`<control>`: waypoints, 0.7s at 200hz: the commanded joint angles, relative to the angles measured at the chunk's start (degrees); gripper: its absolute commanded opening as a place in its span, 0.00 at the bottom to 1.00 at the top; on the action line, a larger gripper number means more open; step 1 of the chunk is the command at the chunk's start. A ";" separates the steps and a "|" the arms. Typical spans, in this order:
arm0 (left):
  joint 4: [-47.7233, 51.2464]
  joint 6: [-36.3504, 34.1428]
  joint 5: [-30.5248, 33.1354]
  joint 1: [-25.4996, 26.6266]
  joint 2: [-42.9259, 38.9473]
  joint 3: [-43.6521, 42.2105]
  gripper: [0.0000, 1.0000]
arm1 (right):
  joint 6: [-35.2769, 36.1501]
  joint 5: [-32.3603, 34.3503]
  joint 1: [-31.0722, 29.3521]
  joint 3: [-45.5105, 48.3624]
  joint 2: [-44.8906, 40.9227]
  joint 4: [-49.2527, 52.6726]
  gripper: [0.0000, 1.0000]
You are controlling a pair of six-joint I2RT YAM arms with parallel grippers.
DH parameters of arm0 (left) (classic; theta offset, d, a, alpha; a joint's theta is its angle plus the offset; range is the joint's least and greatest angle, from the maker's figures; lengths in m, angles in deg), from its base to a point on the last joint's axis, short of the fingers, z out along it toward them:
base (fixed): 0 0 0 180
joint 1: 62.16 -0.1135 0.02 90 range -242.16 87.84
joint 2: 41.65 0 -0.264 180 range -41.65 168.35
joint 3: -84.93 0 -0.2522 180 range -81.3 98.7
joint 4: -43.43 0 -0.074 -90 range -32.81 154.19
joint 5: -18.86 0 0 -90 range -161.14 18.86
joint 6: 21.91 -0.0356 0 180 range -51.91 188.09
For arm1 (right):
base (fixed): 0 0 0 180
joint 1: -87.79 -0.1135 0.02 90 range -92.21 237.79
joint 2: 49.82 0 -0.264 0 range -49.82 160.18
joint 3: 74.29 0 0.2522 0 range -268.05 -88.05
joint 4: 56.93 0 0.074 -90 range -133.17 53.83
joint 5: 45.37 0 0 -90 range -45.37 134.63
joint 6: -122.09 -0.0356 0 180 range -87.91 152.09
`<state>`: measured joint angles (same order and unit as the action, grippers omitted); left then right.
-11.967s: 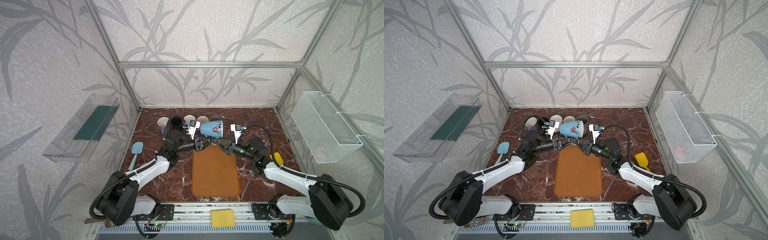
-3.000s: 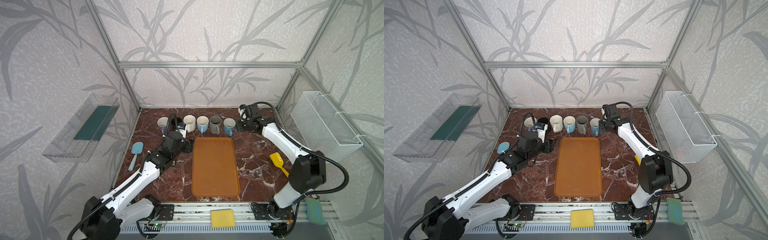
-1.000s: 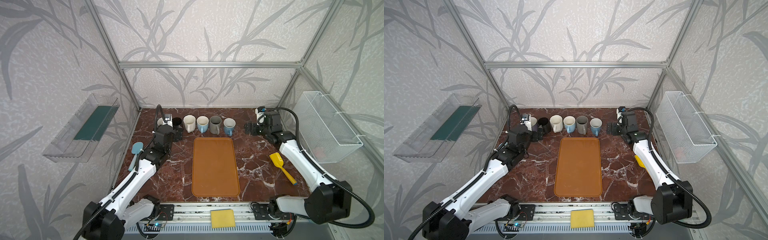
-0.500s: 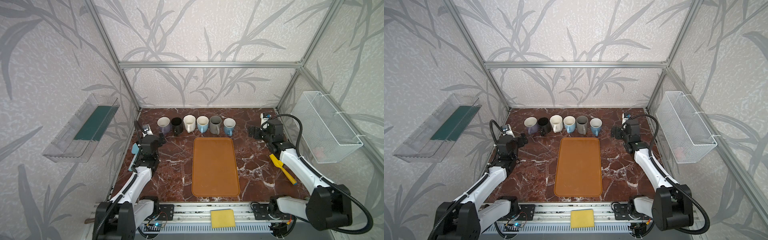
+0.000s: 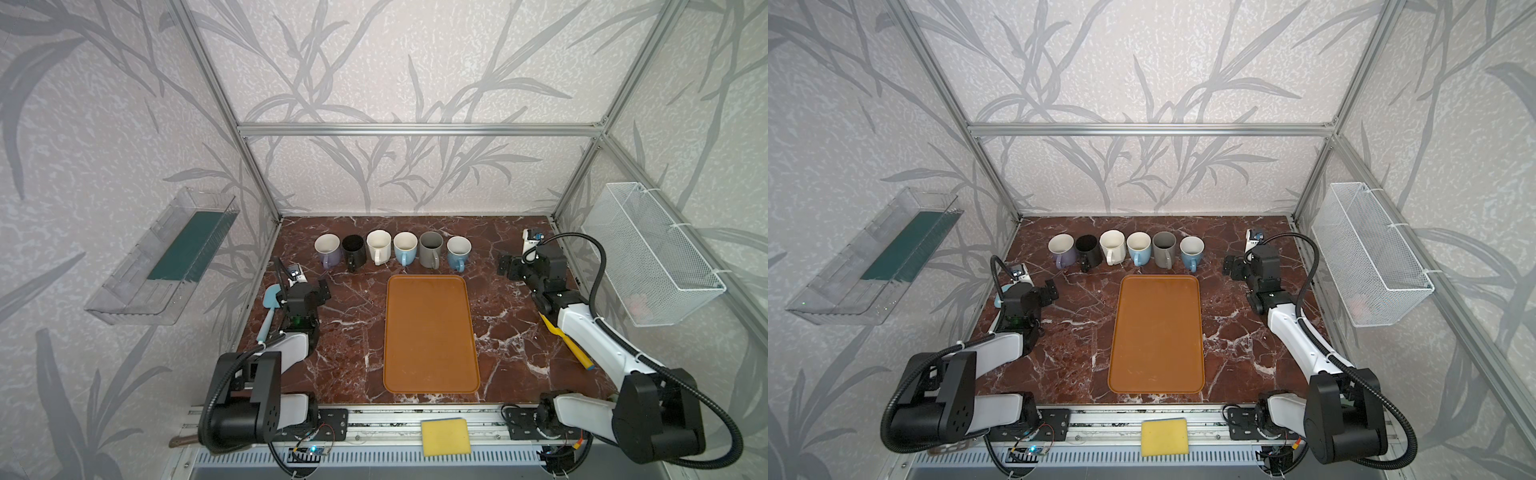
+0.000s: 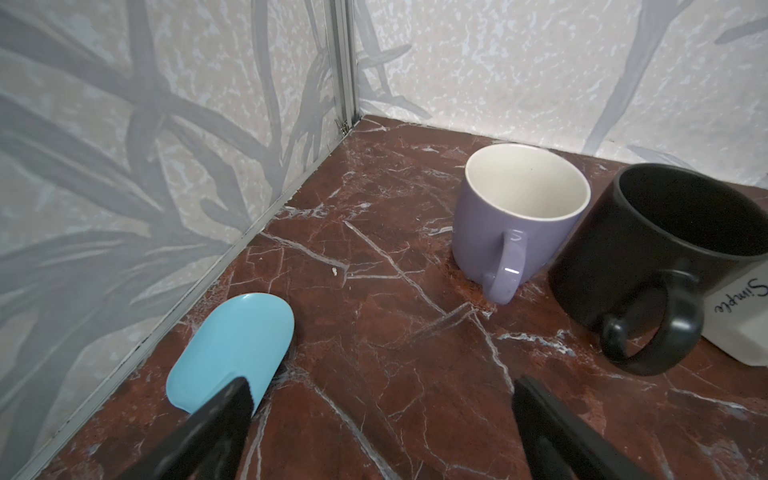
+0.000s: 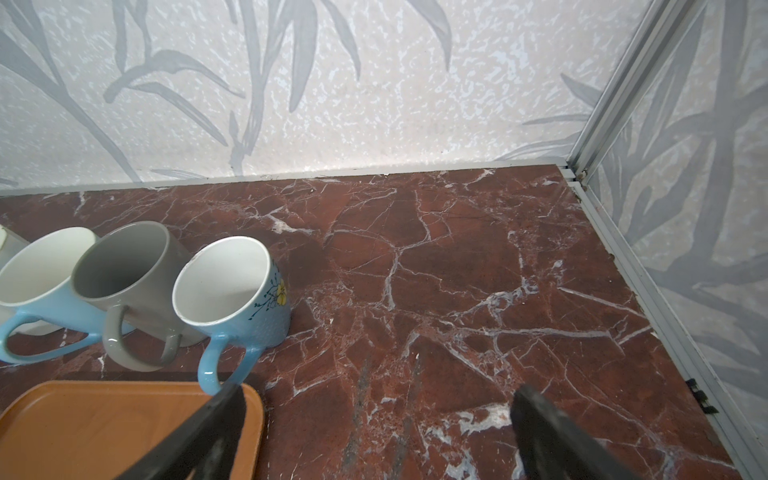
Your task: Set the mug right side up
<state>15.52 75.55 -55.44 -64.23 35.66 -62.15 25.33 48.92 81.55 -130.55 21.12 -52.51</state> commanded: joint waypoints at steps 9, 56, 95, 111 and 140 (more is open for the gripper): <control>-15.33 -0.95 -0.80 -0.49 4.76 -2.82 0.99 | 1.38 2.44 0.35 2.41 -0.97 -7.19 0.99; -28.26 -0.79 -2.13 -0.49 12.28 -6.18 0.99 | 4.39 2.05 0.44 5.04 0.75 -10.91 0.99; -22.85 -0.82 -1.34 -0.48 12.15 -3.44 0.99 | 6.35 0.45 0.79 8.82 2.14 -15.16 0.99; -23.77 -1.19 -1.21 -0.40 12.69 -3.39 0.99 | 7.76 0.95 1.04 10.59 2.00 -16.54 0.99; -23.72 -1.20 -1.31 -0.31 12.59 -3.51 0.99 | 7.92 -0.60 2.62 13.41 1.49 -18.62 0.99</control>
<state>-6.70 75.12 -56.84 -64.47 48.78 -66.32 32.04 49.58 82.82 -118.66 22.89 -66.57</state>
